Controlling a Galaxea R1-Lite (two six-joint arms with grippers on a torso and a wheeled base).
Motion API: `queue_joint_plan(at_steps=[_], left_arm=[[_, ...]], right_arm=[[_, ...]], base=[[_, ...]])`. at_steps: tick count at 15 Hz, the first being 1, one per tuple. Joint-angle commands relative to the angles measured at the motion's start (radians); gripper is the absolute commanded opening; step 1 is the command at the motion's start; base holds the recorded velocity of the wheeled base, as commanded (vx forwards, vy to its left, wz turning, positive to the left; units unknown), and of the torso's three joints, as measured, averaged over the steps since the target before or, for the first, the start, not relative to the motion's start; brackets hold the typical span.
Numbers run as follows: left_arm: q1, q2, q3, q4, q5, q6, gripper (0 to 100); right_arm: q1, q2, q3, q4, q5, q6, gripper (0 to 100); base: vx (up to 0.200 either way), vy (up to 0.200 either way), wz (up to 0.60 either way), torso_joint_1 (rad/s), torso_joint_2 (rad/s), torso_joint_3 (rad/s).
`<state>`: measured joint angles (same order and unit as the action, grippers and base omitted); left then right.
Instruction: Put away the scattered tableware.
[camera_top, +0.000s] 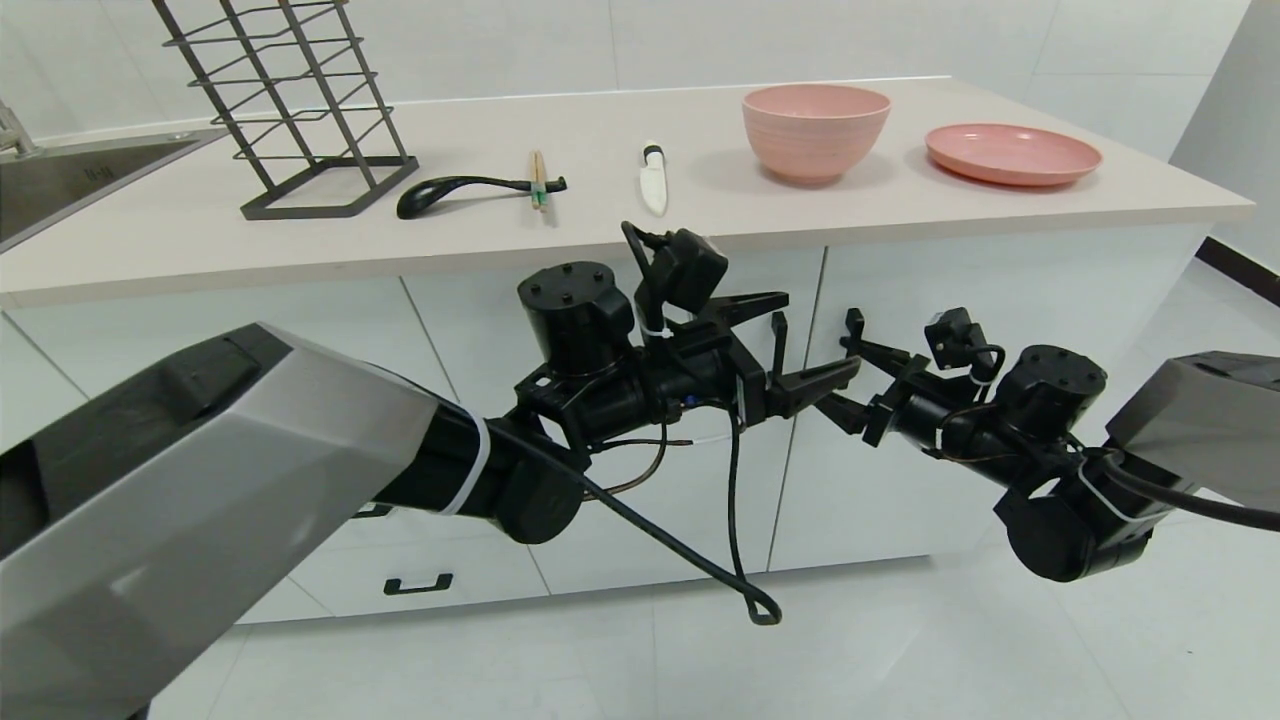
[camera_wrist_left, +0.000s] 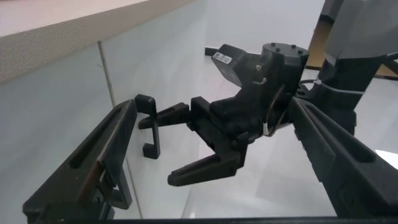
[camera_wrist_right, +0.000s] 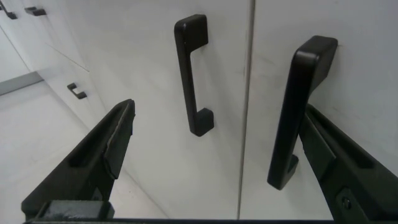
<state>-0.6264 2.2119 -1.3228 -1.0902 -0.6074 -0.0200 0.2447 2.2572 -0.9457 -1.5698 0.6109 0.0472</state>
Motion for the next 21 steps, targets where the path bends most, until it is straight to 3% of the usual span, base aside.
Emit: queue_joint_plan(at_steps=[1, 8, 12, 17, 21], left_arm=[[0.001, 0.032, -0.029, 0.0, -0.002, -0.001, 100], [0.001, 0.055, -0.062, 0.001, -0.003, -0.001, 100], [0.001, 0.109, -0.167, 0.036, 0.005, -0.001, 100], [-0.001, 0.221, -0.4, 0.135, 0.081, -0.001, 100], [-0.055, 0.358, -0.67, 0.236, 0.064, -0.001, 100]], right_arm=[[0.001, 0.001, -0.004, -0.001, 0.006, 0.003, 100], [0.027, -0.096, 0.087, -0.001, 0.013, 0.005, 100], [0.025, -0.14, 0.174, -0.001, 0.015, 0.006, 100], [0.024, -0.189, 0.239, -0.001, 0.017, 0.006, 100], [0.024, -0.203, 0.268, -0.001, 0.032, 0.006, 100]], base=[[0.0, 0.0, 0.0, 0.0, 0.0, 0.0], [0.0, 0.0, 0.0, 0.0, 0.0, 0.0], [0.0, 0.0, 0.0, 0.0, 0.0, 0.0], [0.0, 0.0, 0.0, 0.0, 0.0, 0.0], [0.0, 0.0, 0.0, 0.0, 0.0, 0.0]])
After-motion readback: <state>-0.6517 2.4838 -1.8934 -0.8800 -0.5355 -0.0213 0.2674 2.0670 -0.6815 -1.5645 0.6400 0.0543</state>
